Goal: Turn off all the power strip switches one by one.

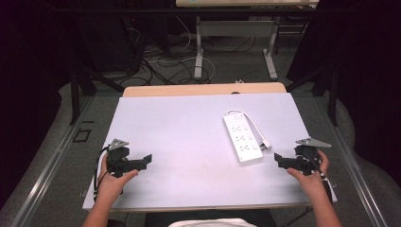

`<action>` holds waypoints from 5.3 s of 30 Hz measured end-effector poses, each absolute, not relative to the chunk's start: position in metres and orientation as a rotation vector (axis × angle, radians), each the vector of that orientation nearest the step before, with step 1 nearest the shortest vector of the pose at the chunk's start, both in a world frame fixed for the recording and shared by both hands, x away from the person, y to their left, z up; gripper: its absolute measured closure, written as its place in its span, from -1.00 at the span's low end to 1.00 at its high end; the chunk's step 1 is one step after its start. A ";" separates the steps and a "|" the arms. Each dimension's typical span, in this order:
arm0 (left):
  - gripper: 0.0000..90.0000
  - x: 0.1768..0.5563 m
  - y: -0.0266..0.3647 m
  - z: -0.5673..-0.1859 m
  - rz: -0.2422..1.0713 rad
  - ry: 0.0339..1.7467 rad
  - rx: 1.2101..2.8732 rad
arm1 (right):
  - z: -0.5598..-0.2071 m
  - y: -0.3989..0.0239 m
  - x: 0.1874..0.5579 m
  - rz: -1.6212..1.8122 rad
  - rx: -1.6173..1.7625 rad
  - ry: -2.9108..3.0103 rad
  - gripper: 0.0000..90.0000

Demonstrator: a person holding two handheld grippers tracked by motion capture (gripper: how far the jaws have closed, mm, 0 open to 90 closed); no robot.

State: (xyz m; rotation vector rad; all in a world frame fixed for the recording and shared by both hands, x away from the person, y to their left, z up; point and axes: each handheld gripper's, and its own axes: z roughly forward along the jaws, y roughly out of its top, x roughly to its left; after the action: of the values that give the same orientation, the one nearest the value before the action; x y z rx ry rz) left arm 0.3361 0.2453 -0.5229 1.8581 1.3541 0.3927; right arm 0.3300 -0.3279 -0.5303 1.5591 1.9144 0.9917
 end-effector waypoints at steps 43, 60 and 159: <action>-0.99 0.333 0.241 -0.519 0.402 1.369 1.850 | -0.469 -0.279 0.400 0.873 1.470 2.191 -0.20; -0.99 0.335 0.241 -0.520 0.400 1.366 1.862 | -0.464 -0.272 0.436 0.873 1.559 2.248 0.16; -0.96 0.340 0.244 -0.527 0.373 1.378 1.896 | -0.514 -0.194 0.549 0.705 1.656 2.242 1.00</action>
State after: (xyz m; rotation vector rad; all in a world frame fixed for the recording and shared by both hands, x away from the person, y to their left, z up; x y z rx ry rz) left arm 0.3403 0.2436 -0.5273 1.8963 1.3779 0.3733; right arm 0.5494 -0.1943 -0.5143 1.6560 2.2418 0.7046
